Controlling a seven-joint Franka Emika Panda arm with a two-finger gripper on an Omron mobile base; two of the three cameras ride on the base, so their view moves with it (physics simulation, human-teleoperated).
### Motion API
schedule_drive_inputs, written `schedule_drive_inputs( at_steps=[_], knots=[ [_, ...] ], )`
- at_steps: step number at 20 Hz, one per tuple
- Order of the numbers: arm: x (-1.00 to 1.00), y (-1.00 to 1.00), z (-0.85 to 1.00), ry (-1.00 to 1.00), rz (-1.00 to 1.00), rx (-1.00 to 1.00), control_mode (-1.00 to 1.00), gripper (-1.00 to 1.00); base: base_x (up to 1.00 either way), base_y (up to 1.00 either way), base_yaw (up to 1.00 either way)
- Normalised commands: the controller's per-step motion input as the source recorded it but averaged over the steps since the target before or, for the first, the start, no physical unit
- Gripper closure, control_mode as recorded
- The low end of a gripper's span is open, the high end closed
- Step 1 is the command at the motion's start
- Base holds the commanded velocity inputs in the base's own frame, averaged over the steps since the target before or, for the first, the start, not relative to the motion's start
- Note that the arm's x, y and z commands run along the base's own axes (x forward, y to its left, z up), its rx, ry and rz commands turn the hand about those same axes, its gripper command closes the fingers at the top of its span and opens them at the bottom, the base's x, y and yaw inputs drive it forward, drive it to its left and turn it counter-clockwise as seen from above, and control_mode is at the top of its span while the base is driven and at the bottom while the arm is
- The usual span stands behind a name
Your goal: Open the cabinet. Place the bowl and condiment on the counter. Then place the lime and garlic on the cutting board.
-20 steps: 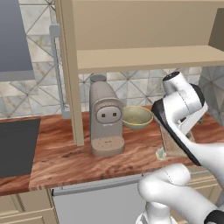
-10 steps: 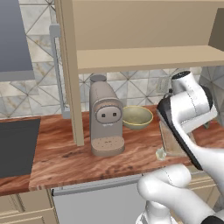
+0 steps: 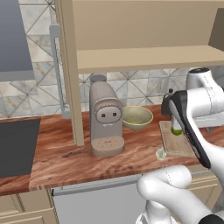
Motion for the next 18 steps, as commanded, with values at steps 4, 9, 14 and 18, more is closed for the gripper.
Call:
schedule_drive_inputs(
  at_steps=[4, 9, 14, 18],
  knots=[
    [-0.01, 0.08, 0.0, -0.12, -0.44, 0.0, -1.0, -1.0, 0.0, 0.0, 0.0],
    [-0.01, 0.09, 0.0, -0.08, -0.42, 0.0, -1.0, -1.0, 0.0, 0.0, 0.0],
    [-0.01, 0.0, 0.0, -0.07, -0.25, 0.01, -1.0, -1.0, 0.0, 0.0, 0.0],
    [0.0, 0.01, 0.0, -0.11, -0.13, 0.0, -1.0, -1.0, 0.0, 0.0, 0.0]
  ],
)
